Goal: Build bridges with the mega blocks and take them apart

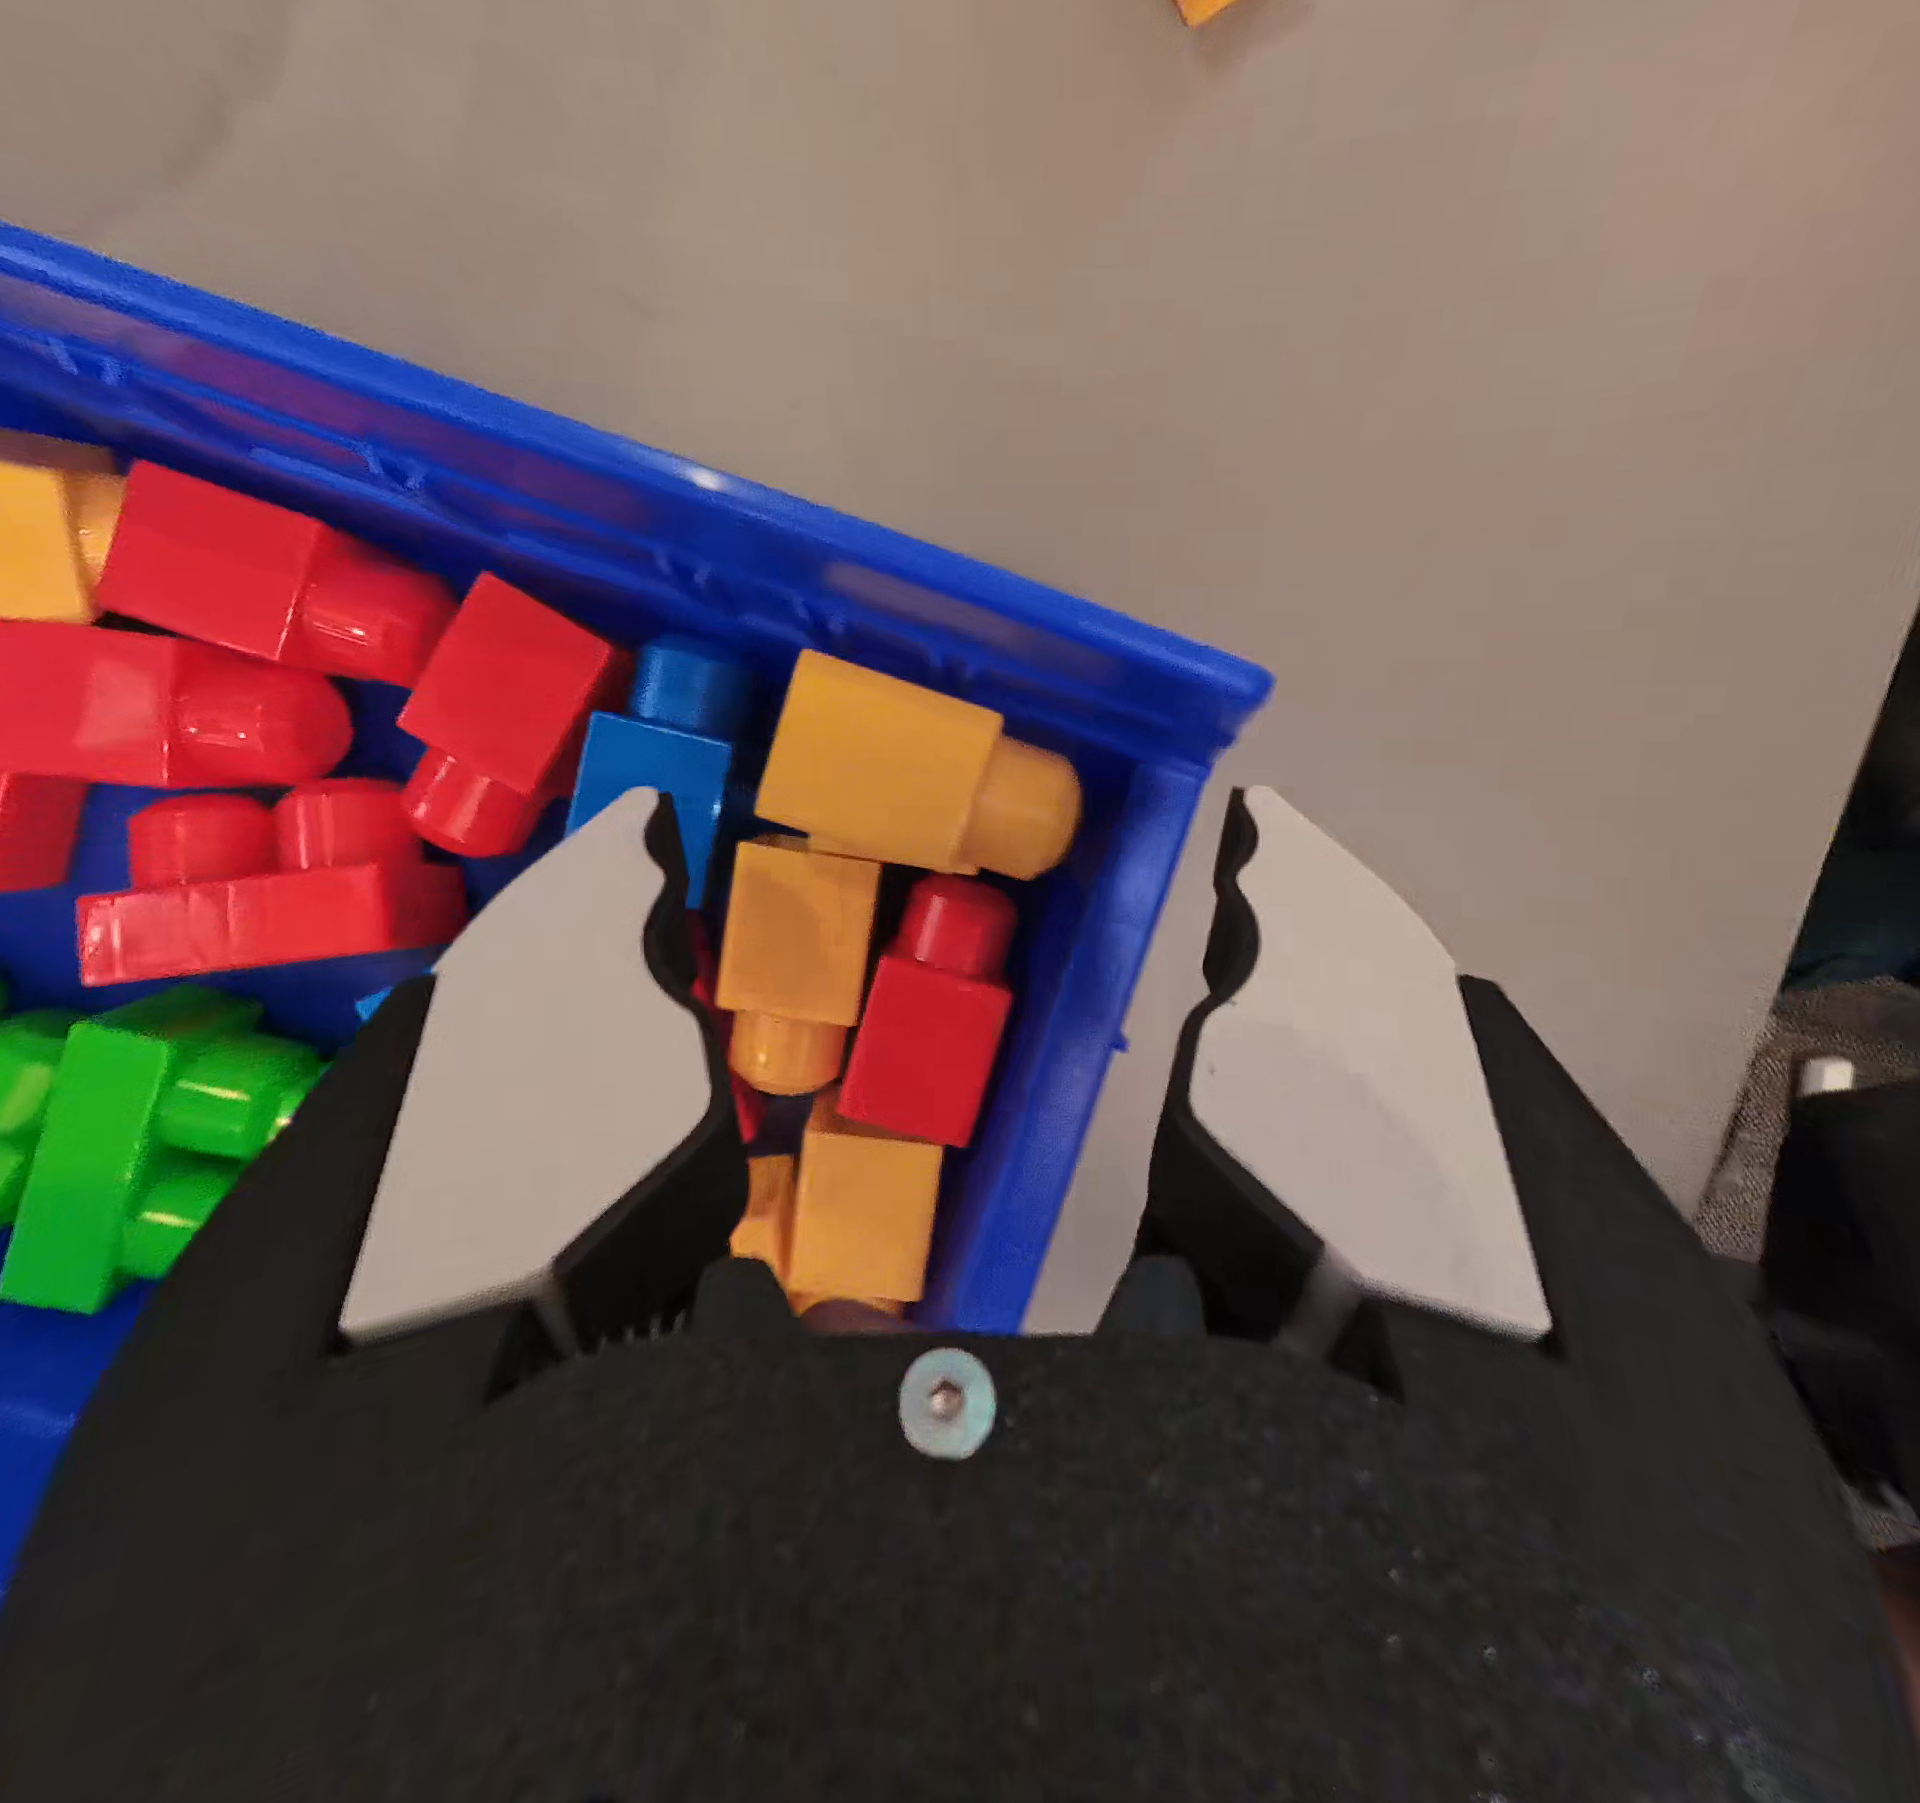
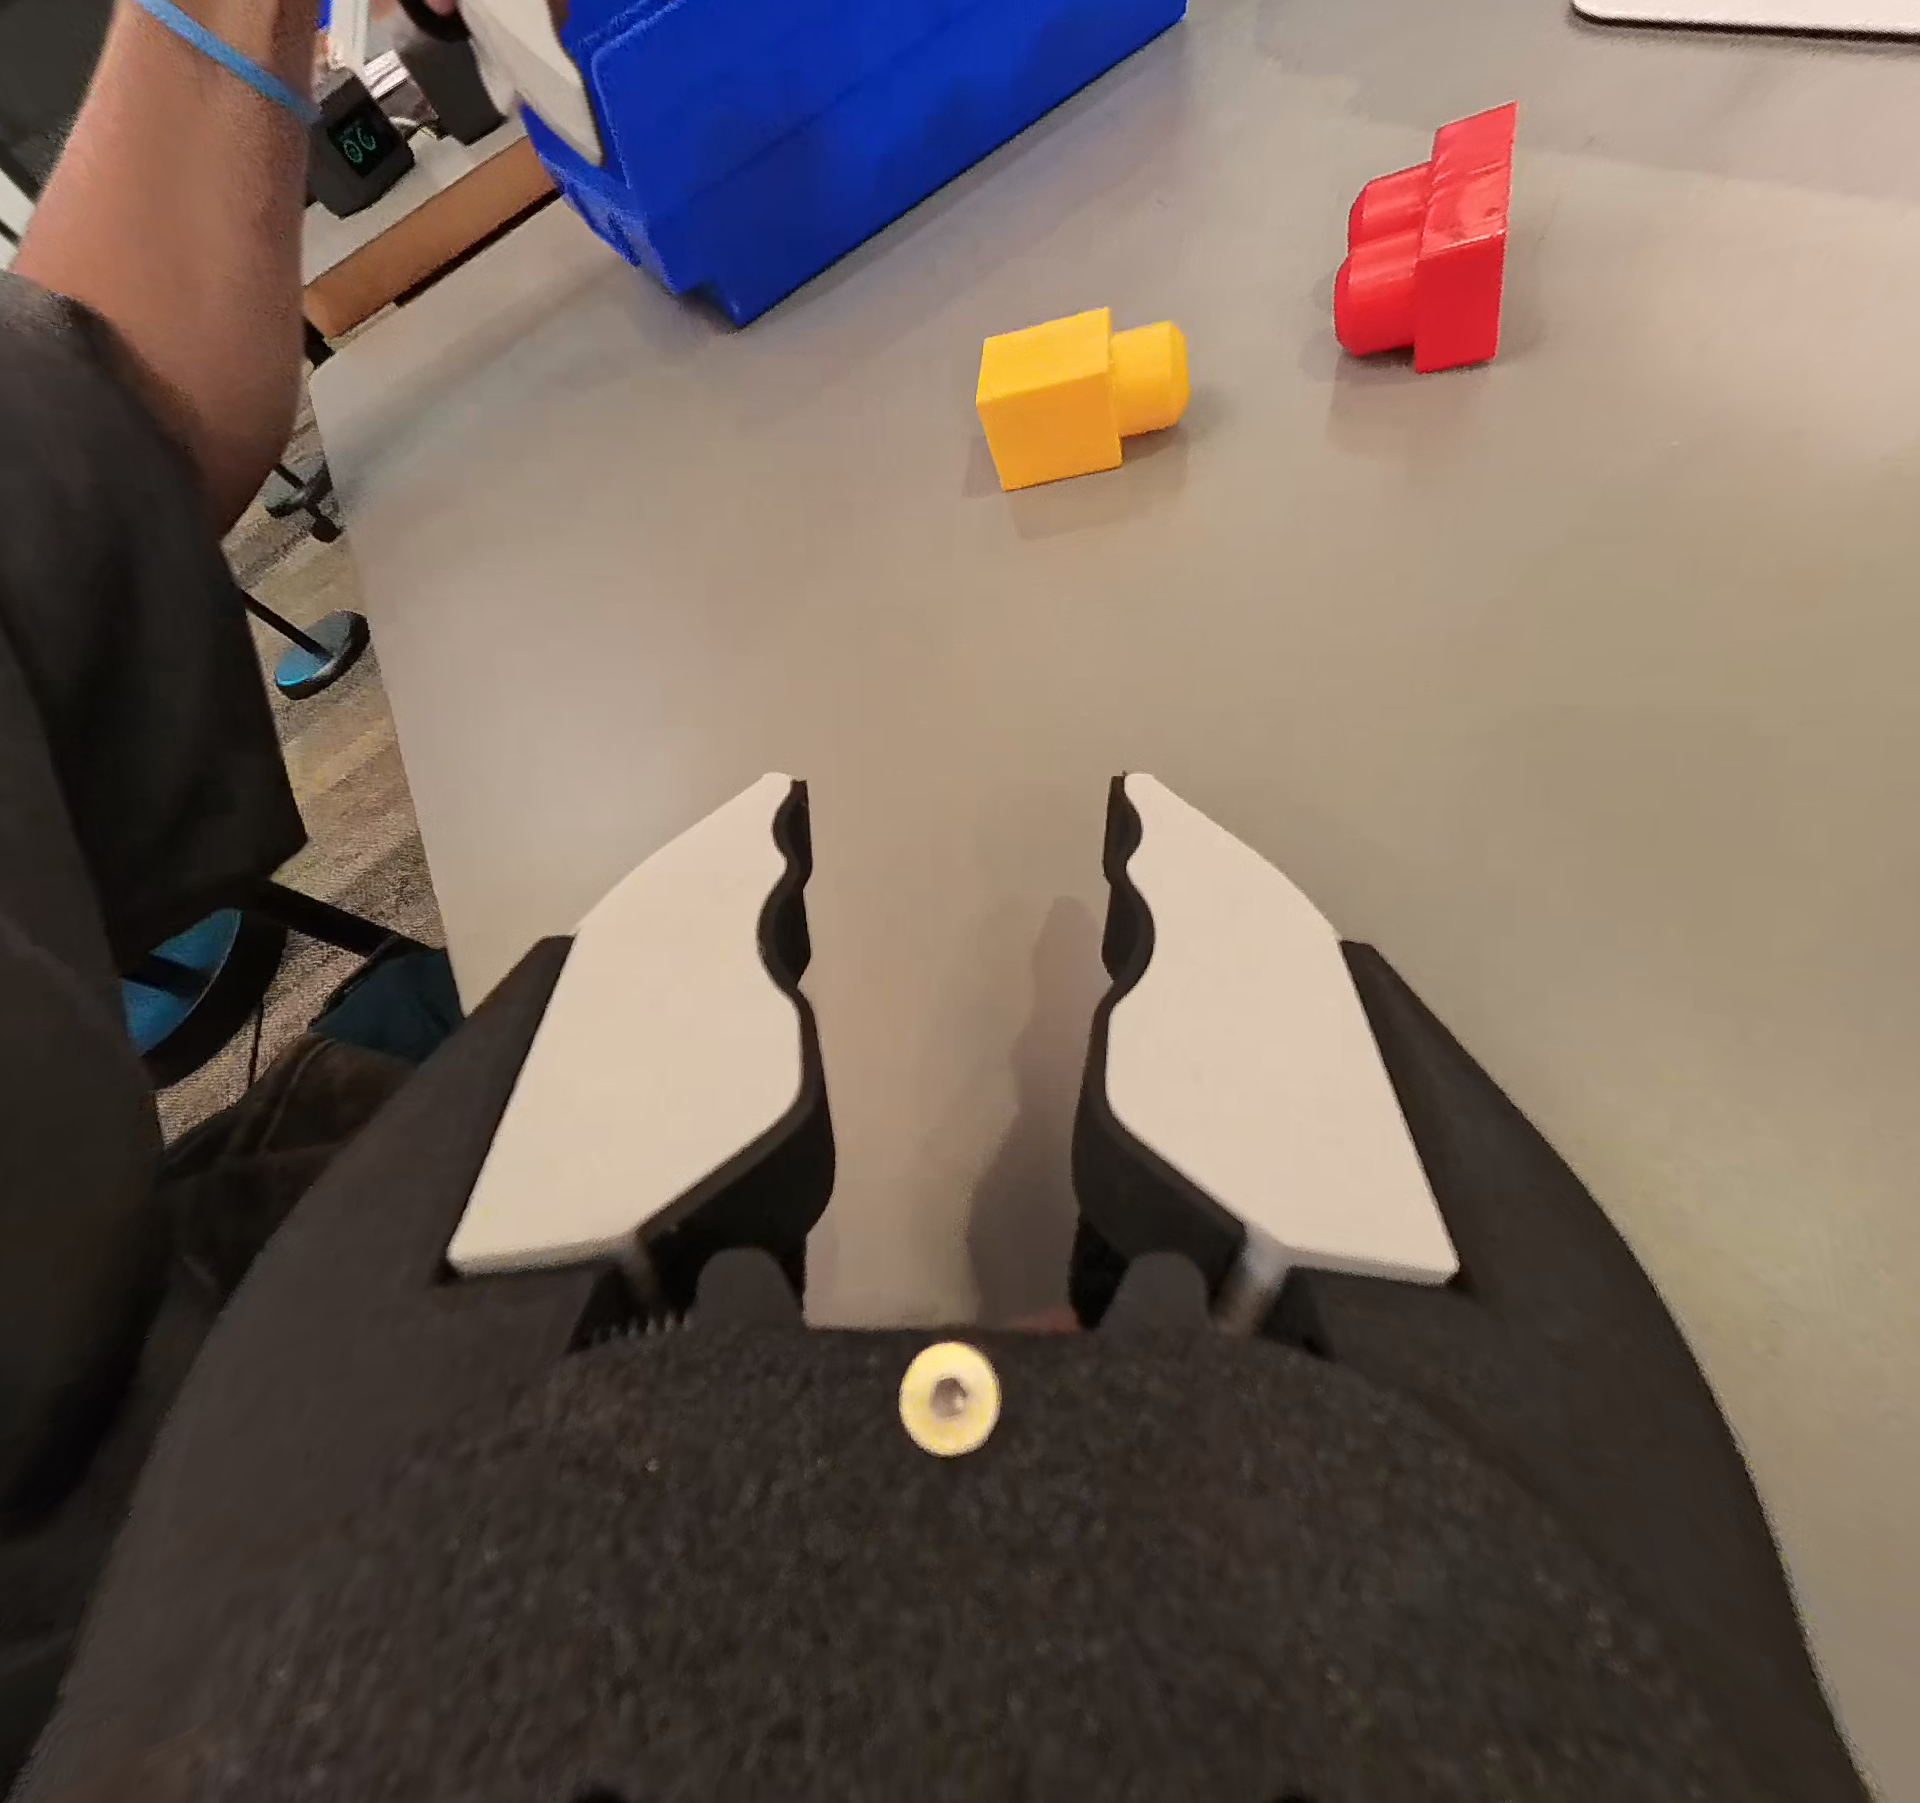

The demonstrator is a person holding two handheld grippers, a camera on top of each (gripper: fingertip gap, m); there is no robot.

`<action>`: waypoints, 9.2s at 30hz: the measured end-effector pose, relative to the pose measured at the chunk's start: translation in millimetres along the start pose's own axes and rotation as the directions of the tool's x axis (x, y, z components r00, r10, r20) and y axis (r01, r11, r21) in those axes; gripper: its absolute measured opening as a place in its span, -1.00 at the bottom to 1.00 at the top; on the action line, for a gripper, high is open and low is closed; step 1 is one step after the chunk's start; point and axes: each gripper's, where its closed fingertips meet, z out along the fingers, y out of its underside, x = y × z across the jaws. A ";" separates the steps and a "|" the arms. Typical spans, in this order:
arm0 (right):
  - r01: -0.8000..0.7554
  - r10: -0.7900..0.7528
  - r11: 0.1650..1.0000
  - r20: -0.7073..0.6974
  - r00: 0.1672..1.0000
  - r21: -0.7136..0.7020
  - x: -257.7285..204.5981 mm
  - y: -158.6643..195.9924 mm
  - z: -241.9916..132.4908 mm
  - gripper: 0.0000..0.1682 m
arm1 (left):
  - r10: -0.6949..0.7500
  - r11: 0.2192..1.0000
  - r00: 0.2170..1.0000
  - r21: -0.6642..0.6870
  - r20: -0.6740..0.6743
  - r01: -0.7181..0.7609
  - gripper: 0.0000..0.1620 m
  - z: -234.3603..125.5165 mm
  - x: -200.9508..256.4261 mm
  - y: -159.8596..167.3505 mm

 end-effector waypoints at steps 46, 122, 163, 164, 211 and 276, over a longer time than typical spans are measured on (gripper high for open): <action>0.113 -0.111 0.993 -0.036 0.993 0.042 -9.0 -4.2 -2.8 -0.37 | -0.859 0.507 0.489 0.391 0.152 0.768 -0.19 102.5 -4.6 -133.7; 0.095 -0.095 0.995 -0.009 0.995 -0.009 -9.9 2.6 -0.1 -0.40 | -0.120 0.976 0.971 0.202 0.208 0.077 -0.01 166.8 34.4 -158.5; 0.099 -0.099 0.995 -0.029 0.995 -0.004 -8.0 2.0 -0.5 -0.40 | -0.173 0.927 0.965 0.363 0.199 0.092 -0.04 145.2 73.0 -151.7; 0.097 -0.097 0.995 -0.028 0.995 -0.004 -7.9 2.0 -0.5 -0.40 | -0.183 0.922 0.962 0.377 0.205 0.095 -0.04 142.7 71.9 -152.4; 0.101 -0.101 0.995 -0.010 0.995 -0.014 -10.3 3.3 0.2 -0.40 | -0.166 0.959 0.954 0.266 0.248 0.097 0.11 151.7 98.4 -126.6; 0.868 -0.719 -0.027 0.613 0.327 -0.495 135.3 -78.6 149.1 -0.12 | -0.381 0.668 0.889 0.741 0.252 0.076 -0.06 63.0 92.0 -128.8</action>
